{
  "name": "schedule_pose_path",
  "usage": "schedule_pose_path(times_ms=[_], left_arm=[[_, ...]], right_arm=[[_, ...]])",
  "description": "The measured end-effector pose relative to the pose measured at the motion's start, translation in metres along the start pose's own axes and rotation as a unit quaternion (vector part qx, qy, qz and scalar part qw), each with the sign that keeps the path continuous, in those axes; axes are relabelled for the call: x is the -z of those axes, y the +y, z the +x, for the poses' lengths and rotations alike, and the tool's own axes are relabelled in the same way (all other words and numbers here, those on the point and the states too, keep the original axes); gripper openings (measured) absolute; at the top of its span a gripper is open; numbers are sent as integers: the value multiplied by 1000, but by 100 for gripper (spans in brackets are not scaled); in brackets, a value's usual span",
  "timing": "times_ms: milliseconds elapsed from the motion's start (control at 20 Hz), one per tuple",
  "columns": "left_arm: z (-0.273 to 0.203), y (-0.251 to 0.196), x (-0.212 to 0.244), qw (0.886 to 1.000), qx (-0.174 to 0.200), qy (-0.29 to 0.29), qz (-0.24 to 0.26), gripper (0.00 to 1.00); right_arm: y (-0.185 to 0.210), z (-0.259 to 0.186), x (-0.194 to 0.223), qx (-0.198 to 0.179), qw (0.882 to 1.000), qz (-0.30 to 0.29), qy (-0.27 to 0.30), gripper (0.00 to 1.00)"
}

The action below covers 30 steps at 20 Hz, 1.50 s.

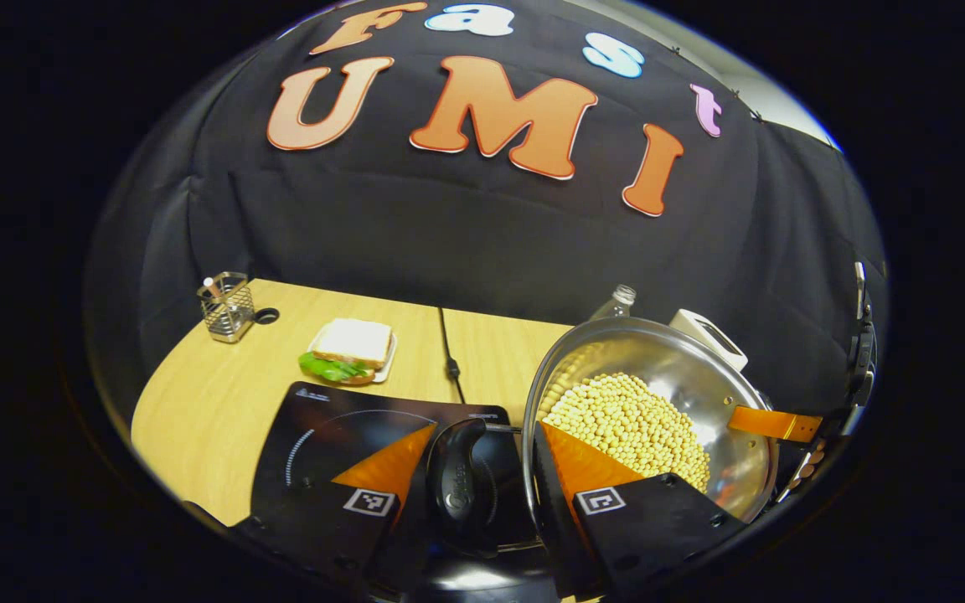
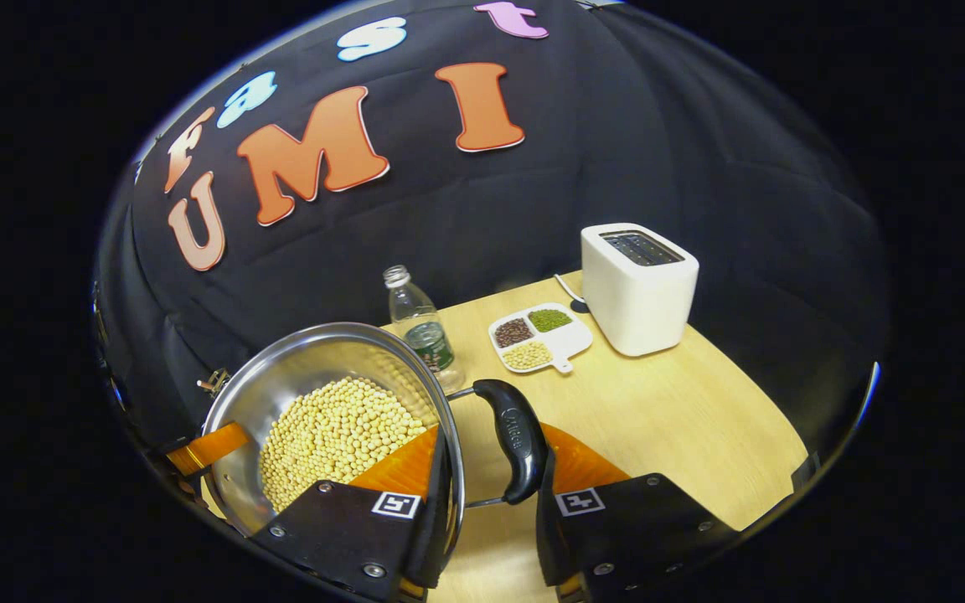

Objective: First push the handle of the pot to place it horizontally, then grasp the pot with both hands and set it on the induction cooktop.

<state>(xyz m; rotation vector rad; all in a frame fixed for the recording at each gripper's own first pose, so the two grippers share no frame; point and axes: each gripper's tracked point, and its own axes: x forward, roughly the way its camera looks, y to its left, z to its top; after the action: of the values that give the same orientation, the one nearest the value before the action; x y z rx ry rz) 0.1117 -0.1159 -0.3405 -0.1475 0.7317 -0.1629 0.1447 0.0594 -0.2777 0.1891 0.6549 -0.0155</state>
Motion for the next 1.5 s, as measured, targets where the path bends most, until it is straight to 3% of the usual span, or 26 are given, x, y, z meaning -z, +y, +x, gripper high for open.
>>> schedule_pose_path(times_ms=[600,800,1150,1200,1250,1350,1400,1500], left_arm=[[-27,118,7,998,-55,12,-13,62],[-24,151,16,997,-67,23,-23,66],[-15,179,43,996,-70,52,-30,62],[-14,177,42,996,-69,54,-32,61],[-14,177,43,995,-69,58,-32,63],[-16,177,45,995,-69,65,-34,67],[-16,180,49,993,-79,77,-34,63],[-22,183,41,993,-92,72,-22,72]], right_arm=[[107,18,49,-46,998,-11,43,44],[133,29,67,-51,997,-17,63,44],[149,38,99,-48,994,-18,95,45],[149,40,102,-47,994,-20,97,41],[148,39,104,-47,994,-23,99,47],[148,38,111,-47,993,-20,107,49],[149,37,114,-51,992,-13,116,52],[151,33,107,-64,992,-9,108,55]])
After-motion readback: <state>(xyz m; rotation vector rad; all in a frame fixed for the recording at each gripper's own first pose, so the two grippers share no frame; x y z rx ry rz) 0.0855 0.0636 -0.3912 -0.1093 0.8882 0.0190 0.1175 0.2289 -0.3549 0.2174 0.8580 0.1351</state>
